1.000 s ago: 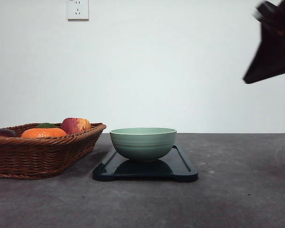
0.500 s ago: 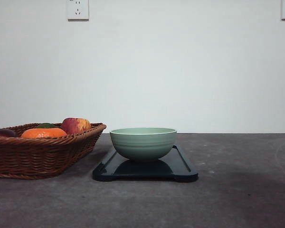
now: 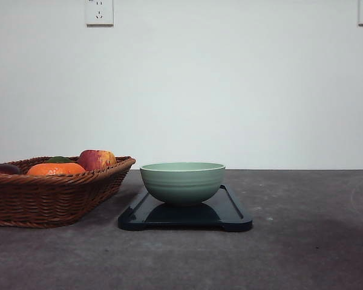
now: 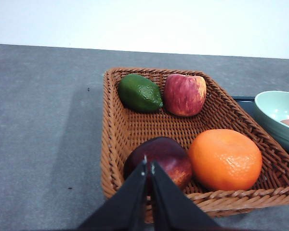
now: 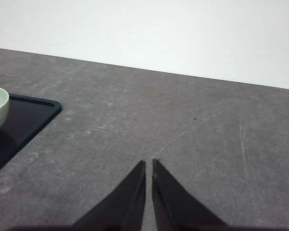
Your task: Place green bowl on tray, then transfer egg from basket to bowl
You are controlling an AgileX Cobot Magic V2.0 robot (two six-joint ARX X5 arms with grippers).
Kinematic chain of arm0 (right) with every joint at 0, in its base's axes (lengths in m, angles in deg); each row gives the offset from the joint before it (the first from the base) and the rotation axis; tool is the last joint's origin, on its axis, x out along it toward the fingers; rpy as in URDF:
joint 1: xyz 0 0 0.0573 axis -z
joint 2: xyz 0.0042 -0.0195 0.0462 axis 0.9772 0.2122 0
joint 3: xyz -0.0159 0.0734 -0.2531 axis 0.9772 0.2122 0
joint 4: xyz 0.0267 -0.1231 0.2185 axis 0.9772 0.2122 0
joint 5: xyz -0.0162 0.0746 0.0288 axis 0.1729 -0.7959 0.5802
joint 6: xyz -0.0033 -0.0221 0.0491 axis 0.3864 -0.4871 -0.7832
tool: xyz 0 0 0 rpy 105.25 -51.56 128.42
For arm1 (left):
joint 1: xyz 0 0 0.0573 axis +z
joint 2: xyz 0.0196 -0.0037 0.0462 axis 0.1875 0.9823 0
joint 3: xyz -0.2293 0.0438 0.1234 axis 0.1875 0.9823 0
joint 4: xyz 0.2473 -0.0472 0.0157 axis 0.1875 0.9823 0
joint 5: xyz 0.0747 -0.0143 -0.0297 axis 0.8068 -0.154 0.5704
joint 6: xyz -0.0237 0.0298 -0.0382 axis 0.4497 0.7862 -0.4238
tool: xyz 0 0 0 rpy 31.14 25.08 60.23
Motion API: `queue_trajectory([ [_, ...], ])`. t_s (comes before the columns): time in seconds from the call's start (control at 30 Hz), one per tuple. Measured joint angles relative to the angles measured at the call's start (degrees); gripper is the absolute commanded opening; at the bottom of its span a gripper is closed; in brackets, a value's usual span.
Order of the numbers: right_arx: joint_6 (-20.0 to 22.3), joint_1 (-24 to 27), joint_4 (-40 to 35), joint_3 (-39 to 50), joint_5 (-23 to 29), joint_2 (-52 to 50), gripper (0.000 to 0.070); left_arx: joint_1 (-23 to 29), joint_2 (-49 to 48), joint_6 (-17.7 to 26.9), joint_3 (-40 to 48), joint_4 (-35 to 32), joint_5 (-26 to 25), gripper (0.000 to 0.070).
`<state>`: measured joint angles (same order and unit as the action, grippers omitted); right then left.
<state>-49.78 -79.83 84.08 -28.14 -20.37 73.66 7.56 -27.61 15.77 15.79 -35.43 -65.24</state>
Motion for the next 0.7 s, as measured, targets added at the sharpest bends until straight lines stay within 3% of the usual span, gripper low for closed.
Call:
queue_trajectory([
  [0.7, -0.3, 0.0, 0.0, 0.0, 0.0, 0.0, 0.0018, 0.0, 0.0, 0.0, 0.0, 0.0, 0.0, 0.0000],
])
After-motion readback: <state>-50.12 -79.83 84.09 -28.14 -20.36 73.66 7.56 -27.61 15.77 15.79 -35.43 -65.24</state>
